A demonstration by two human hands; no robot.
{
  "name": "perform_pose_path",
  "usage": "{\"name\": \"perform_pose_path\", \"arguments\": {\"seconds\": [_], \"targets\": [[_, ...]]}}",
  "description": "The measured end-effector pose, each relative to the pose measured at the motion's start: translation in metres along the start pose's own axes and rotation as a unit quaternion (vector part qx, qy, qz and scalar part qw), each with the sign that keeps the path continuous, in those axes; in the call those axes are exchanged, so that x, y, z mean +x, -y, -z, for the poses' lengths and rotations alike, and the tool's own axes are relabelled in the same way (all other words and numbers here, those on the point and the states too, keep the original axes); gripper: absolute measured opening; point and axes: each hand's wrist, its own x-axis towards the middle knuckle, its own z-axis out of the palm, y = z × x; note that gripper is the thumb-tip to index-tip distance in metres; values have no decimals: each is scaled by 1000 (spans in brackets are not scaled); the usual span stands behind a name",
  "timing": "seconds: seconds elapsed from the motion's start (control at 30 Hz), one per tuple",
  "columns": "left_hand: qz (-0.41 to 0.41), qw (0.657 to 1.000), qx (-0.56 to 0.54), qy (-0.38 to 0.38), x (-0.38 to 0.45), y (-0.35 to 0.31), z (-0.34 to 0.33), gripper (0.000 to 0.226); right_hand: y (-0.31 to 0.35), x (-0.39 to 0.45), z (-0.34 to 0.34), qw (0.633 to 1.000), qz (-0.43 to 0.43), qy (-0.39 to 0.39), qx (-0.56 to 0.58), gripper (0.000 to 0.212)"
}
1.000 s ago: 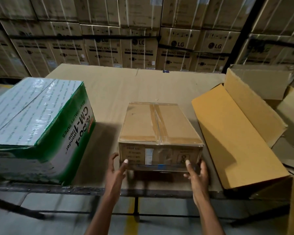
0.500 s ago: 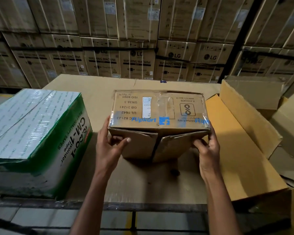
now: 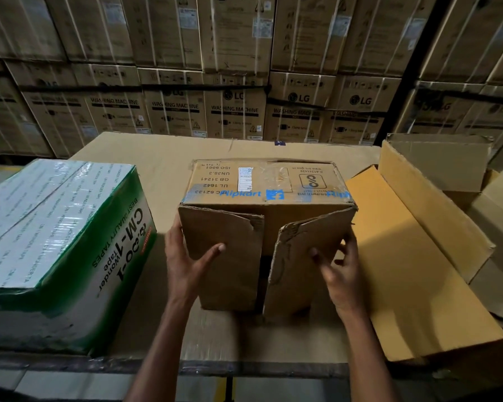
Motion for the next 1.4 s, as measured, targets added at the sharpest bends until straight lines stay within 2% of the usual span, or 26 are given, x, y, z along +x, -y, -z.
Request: {"name": "perform_pose_path", "arguments": {"seconds": [0.17,0.3,0.47,0.57,0.63,0.73,0.87,0.97,1.13,1.27,1.37,1.4], "targets": [[76,995,-55,21,-11,28,-12,114,-40,-2,-7,997,-77,28,6,83],[118,989,-71,56,-31,64,-17,121,-78,-19,-5,983,-164,56,-62,85],[208,971,-57,106,-58,107,-20,123,-107,-34,-13,967,-237,27,-86,78],[199,976,-41,75,-55,109,-23,105,-104,-35,-15,963,-244,4,-118,67],[185,980,-36,62,-50,103,-23,94,-95,-34,-14,964,-233,-8,-130,69],[152,986,-43,54,-45,83,-19,94,-82,-31,-12,969,-213,-34,-119,83],[111,989,-31,88,-37,63,-12,100,-69,-27,-9,974,-182,-52,-121,96],[132,986,-32,92,-33,54,-6,95,-62,-25,-5,977,-155,-57,-133,74],[179,975,-24,127,-37,57,1,71,-53,-27,-5,962,-192,-58,-186,76],[246,960,-21,129,-55,73,5,88,-63,-32,-1,941,-217,-37,-259,79],[271,955,-1,125,-66,80,6,96,-75,-34,0,932,-229,-17,-280,80],[278,952,9,129,-69,75,7,92,-75,-35,0,927,-235,-7,-291,80]]}}
